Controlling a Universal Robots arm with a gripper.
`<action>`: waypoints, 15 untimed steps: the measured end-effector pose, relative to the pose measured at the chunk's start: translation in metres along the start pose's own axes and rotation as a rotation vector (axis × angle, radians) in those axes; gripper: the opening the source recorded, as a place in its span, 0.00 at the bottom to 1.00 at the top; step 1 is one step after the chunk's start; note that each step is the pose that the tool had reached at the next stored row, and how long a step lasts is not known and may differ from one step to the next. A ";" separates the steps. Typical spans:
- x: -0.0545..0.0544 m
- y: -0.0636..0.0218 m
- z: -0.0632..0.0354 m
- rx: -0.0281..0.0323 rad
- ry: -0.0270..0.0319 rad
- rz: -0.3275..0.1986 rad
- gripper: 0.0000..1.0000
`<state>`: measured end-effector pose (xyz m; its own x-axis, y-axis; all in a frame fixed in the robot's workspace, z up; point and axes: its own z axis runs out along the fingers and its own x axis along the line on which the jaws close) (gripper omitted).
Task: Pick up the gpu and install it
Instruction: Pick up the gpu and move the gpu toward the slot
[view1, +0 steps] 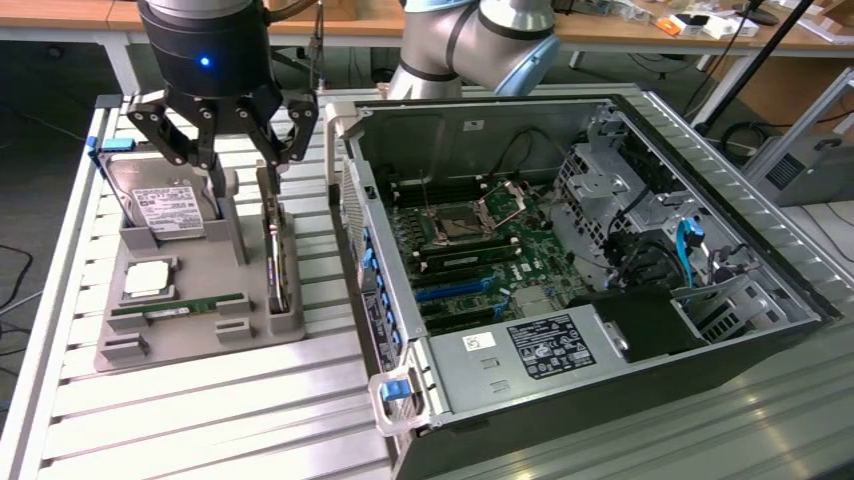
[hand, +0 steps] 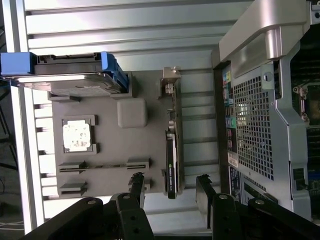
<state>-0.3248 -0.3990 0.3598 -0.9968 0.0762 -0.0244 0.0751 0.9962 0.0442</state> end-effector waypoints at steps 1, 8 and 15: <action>0.000 0.0000 0.0004 0.0000 0.0000 0.000 0.54; 0.000 -0.0002 0.0031 -0.0001 -0.0001 0.000 0.54; 0.000 -0.0003 0.0066 0.0000 0.0000 0.000 0.54</action>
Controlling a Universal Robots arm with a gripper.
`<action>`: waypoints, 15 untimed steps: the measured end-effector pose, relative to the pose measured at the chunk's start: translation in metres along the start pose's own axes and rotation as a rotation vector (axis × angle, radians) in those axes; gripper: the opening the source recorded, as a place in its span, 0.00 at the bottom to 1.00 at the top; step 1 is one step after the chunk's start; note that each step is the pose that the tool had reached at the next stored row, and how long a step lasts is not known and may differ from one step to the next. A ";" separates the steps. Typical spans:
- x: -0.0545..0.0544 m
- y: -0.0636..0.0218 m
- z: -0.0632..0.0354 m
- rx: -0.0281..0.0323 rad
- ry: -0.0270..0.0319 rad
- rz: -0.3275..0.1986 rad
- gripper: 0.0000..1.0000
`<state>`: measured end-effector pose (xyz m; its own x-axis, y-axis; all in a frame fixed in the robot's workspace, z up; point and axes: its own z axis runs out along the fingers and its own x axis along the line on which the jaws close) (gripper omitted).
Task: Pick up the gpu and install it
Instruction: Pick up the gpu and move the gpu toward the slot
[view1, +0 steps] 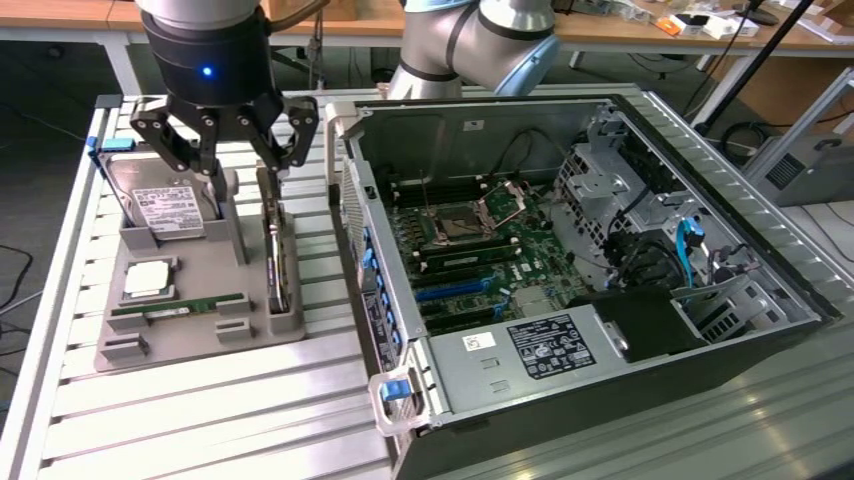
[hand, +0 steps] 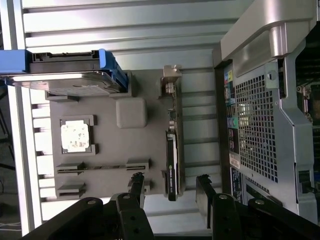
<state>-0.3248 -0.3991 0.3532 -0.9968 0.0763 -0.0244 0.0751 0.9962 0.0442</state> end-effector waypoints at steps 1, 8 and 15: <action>0.000 0.0000 0.0005 0.0000 0.0000 0.000 0.54; 0.000 -0.0002 0.0040 0.0000 0.0000 0.000 0.54; 0.000 -0.0003 0.0074 0.0000 0.0000 0.000 0.54</action>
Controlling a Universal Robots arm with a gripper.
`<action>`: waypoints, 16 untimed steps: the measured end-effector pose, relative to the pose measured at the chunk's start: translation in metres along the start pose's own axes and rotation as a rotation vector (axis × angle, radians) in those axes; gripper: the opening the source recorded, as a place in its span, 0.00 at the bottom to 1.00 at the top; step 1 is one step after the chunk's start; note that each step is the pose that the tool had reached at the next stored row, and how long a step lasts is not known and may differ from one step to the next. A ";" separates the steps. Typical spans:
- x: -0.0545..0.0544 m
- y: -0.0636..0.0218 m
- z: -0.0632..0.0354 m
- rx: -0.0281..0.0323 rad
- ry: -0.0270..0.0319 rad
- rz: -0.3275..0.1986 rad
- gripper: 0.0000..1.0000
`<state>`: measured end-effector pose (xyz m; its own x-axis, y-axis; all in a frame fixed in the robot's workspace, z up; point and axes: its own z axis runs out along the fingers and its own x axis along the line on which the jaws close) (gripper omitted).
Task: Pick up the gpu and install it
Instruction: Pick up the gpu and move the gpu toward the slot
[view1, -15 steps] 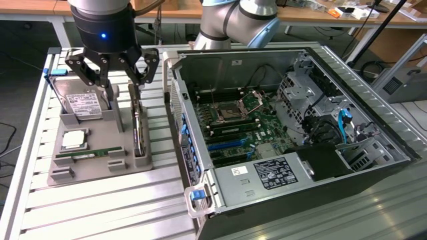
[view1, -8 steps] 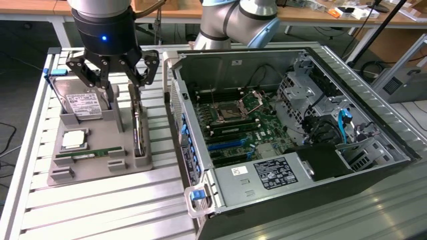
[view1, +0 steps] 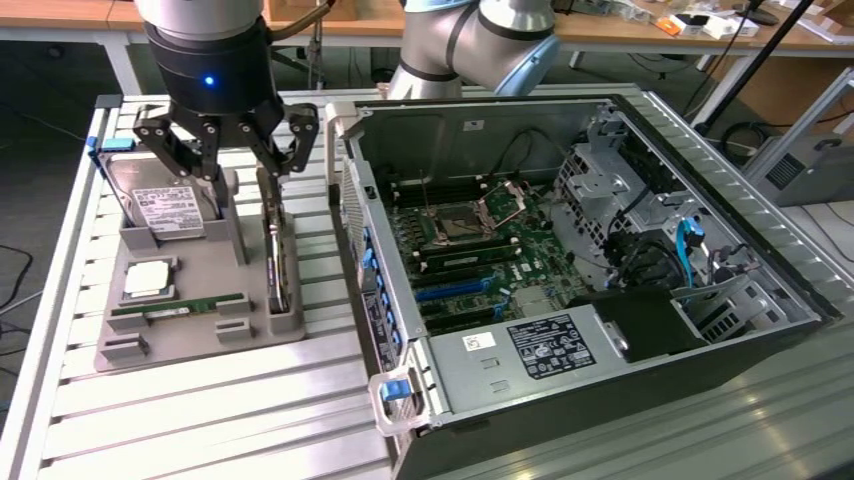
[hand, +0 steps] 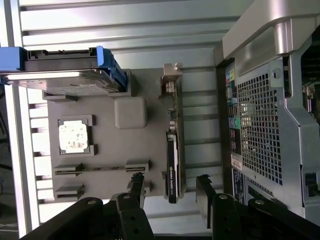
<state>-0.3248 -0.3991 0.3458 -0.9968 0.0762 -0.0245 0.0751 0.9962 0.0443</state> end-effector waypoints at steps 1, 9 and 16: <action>0.000 0.0000 0.0004 0.0000 0.0000 0.000 0.54; 0.000 -0.0002 0.0048 0.0000 0.0000 0.000 0.54; 0.000 -0.0004 0.0080 0.0000 0.0001 0.000 0.54</action>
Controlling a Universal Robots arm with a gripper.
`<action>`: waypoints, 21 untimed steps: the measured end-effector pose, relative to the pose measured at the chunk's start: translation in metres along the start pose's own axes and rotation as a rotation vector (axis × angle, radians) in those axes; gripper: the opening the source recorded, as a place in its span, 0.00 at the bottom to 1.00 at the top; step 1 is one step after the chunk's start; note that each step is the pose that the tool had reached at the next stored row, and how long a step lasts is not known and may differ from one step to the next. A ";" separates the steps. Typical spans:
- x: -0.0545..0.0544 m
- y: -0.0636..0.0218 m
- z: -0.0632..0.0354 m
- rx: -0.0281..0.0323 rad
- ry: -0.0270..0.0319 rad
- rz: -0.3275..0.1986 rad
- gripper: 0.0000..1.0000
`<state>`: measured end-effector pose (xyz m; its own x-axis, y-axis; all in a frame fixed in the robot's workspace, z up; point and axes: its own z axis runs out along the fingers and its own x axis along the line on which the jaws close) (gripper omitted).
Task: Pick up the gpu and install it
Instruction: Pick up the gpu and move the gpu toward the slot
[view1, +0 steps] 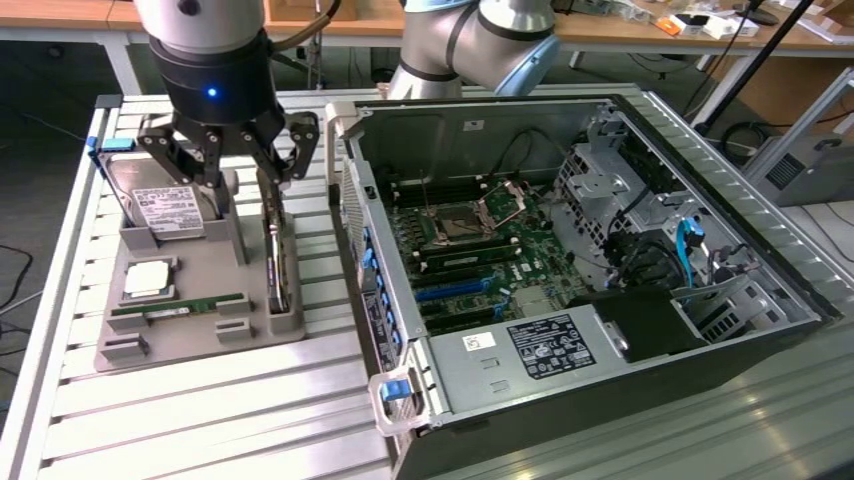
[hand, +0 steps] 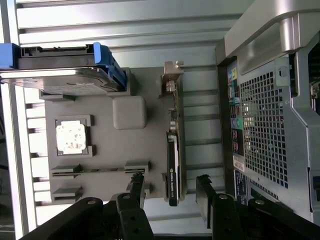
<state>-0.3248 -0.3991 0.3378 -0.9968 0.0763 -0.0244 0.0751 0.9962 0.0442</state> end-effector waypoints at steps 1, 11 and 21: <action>0.000 0.0000 0.0005 0.0000 0.0000 0.000 0.54; 0.000 -0.0003 0.0059 0.0000 0.0000 0.000 0.54; 0.000 -0.0005 0.0111 0.0000 0.0000 0.000 0.54</action>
<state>-0.3248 -0.3991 0.3267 -0.9968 0.0762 -0.0244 0.0751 0.9962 0.0442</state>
